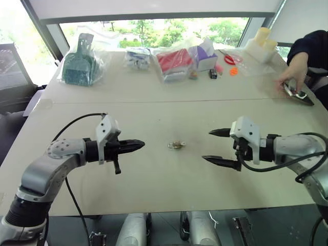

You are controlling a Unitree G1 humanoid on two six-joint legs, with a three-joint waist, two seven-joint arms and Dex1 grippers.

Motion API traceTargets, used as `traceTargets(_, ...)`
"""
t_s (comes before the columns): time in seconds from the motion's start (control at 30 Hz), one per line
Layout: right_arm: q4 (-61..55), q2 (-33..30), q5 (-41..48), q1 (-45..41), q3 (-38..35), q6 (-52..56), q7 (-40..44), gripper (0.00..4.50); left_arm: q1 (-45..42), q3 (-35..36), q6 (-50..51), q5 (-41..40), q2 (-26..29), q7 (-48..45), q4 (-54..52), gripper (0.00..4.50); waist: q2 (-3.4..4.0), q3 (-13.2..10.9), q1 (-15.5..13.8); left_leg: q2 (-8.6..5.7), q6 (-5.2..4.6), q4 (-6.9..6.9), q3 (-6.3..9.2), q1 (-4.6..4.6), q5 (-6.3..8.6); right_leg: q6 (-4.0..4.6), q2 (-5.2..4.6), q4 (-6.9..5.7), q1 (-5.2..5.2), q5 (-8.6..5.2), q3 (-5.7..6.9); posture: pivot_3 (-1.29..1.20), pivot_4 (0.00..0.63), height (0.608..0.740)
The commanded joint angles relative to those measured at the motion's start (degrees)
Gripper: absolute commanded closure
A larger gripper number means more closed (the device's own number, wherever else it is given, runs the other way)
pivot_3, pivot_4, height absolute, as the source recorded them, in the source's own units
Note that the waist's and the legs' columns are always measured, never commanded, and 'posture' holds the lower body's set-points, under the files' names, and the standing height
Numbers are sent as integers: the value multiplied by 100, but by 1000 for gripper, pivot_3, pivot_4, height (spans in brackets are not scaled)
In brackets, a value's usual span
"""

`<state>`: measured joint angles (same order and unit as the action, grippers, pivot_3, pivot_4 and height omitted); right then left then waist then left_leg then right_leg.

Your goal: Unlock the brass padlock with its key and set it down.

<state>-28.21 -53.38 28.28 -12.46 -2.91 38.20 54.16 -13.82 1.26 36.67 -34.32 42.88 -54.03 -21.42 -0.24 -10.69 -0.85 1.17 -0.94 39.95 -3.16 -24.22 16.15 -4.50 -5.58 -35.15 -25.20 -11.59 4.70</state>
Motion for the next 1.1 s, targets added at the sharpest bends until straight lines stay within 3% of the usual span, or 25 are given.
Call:
traceTargets(0.03,-48,19,-48,-125,15,-146,7,55,-111,70,-166,41,-35,10,-57,4500,0,0,3,0,0,0,0,0,0,0,0,0,0,0,0,0,150,740)
traceTargets(0.7,62,8,-180,-230,82,-243,38,55,-524,-226,-441,326,-99,-204,359,4500,0,0,-12,-1,0,1,-2,0,0,-1,1,-1,1,1,0,0,150,740)
traceTargets(1.03,88,50,-253,-274,109,-271,-9,55,-2016,-953,-681,739,-600,-735,1413,4500,-1,0,-4,-21,0,5,-1,0,-1,-17,0,-3,4,10,0,0,150,740)
traceTargets(1.1,80,67,-285,-275,136,-291,-30,0,-2433,-1223,-657,764,-907,-977,1807,3989,-2,-1,-28,-24,-1,6,1,0,-1,-20,1,-4,6,11,1,0,150,740)
